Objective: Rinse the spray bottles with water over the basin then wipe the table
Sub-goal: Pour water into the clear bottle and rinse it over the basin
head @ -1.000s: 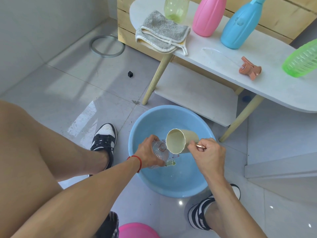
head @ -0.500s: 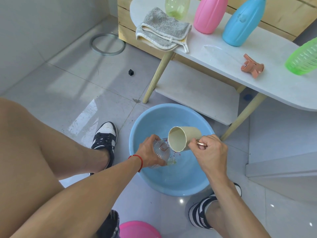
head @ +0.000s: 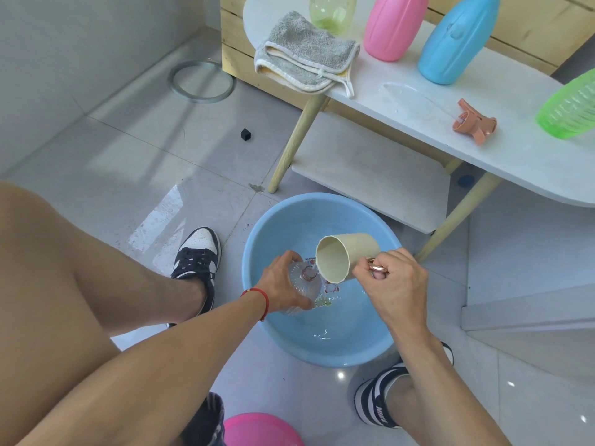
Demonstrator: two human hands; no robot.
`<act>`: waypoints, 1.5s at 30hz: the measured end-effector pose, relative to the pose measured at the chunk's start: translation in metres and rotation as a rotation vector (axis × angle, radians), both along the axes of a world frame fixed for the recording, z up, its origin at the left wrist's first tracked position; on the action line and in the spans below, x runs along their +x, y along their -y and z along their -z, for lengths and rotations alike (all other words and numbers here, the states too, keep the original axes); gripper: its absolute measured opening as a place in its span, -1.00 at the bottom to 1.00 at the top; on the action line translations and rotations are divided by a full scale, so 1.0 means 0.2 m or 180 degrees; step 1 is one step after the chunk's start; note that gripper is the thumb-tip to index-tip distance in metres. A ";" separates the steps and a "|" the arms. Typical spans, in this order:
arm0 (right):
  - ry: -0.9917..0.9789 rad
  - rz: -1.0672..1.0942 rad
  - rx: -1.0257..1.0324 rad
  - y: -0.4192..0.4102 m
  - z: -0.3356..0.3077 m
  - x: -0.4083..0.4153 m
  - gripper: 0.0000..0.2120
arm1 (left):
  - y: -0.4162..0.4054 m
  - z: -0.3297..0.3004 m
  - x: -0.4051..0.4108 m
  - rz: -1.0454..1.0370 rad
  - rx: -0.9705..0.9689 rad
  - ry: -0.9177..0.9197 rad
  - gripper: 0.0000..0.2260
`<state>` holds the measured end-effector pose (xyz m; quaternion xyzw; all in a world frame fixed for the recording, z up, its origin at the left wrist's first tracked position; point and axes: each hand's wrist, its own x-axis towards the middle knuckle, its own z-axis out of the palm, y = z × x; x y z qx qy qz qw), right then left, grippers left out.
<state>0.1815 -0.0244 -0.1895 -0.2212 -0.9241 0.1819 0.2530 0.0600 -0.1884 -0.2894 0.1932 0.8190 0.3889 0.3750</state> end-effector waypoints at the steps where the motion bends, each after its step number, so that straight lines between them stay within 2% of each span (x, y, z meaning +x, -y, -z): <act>1: -0.0016 -0.0003 0.0006 0.00 0.00 0.00 -0.47 | 0.00 0.00 0.00 0.0005 -0.0002 0.0005 -0.22; 6: -0.0133 0.0016 -0.0005 -0.02 0.00 0.00 -0.52 | 0.00 -0.01 0.00 -0.0027 0.0023 0.0033 -0.23; 13: -0.0168 -0.0081 0.0140 -0.02 -0.03 0.00 -0.48 | 0.00 -0.01 0.00 -0.0025 0.0022 0.0048 -0.24; 23: -0.0226 -0.0136 0.0330 -0.03 -0.01 0.01 -0.59 | -0.01 -0.03 0.00 -0.0032 -0.0004 0.0088 -0.25; 27: -0.0336 0.0054 0.0121 -0.03 -0.01 0.01 -0.60 | -0.01 -0.03 0.00 -0.0047 -0.0013 0.0100 -0.25; 30: -0.0235 0.0236 -0.0066 -0.06 0.00 0.01 -0.53 | -0.01 -0.04 0.01 -0.0077 -0.0013 0.0120 -0.24; 33: 0.0082 -0.0116 0.0312 -0.12 0.04 0.02 -0.54 | -0.02 -0.05 0.00 -0.0176 0.0015 0.0154 -0.23; 38: 0.0689 -0.0836 0.1613 -0.22 0.09 0.03 -0.67 | -0.04 -0.09 0.00 -0.0377 0.0052 0.0201 -0.23; 45: 0.0584 -0.1404 0.2517 -0.38 -0.08 0.04 -0.68 | -0.10 -0.20 -0.02 -0.0540 0.0137 0.0220 -0.25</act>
